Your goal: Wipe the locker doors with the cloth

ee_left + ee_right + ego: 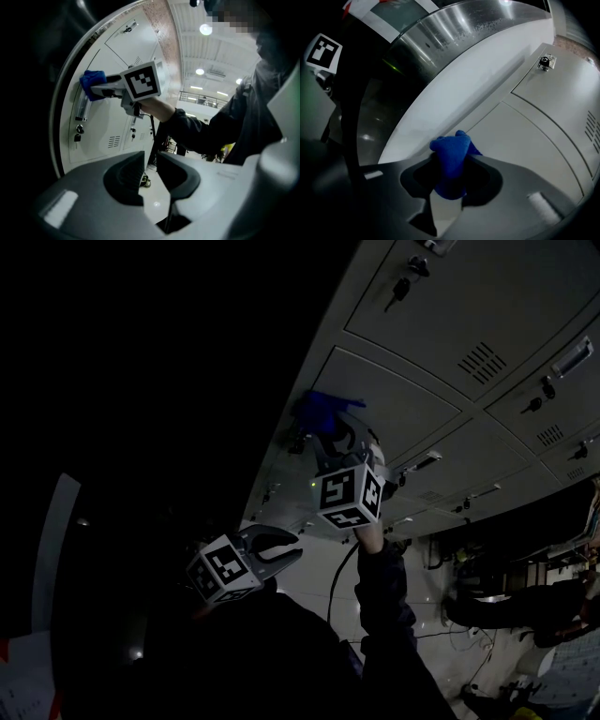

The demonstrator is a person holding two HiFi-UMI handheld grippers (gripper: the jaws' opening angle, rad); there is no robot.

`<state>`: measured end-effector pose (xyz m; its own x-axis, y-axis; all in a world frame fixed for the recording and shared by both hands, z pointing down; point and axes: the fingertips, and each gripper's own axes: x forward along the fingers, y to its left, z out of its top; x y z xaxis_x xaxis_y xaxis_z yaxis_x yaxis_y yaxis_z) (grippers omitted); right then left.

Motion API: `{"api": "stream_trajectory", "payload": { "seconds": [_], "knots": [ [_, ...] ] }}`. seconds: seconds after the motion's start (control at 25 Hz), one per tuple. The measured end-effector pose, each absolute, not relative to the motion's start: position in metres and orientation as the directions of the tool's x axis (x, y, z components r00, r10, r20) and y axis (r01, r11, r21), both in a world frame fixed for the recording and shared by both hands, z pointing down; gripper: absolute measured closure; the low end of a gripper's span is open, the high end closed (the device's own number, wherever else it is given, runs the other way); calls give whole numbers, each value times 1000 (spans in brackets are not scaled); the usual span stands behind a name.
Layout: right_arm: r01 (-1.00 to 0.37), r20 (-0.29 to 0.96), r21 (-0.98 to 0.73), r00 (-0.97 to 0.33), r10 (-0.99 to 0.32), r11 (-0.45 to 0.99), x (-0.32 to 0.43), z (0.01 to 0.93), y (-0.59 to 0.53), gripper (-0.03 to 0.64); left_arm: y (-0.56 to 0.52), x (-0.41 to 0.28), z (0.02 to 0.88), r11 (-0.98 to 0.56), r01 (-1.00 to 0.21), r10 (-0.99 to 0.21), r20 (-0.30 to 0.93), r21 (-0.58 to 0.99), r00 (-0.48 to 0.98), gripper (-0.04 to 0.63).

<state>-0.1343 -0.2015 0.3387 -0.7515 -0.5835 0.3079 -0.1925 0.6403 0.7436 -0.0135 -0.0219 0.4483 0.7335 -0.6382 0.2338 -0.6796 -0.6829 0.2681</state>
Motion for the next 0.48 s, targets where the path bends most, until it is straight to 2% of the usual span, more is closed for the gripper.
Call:
{"api": "stream_trajectory", "payload": {
  "seconds": [0.48],
  "knots": [
    [-160,445,643,-718,-535,749,-137,429,-206,494,-23,-21,460,-674,-684,-637,248,280,730,540]
  ]
}}
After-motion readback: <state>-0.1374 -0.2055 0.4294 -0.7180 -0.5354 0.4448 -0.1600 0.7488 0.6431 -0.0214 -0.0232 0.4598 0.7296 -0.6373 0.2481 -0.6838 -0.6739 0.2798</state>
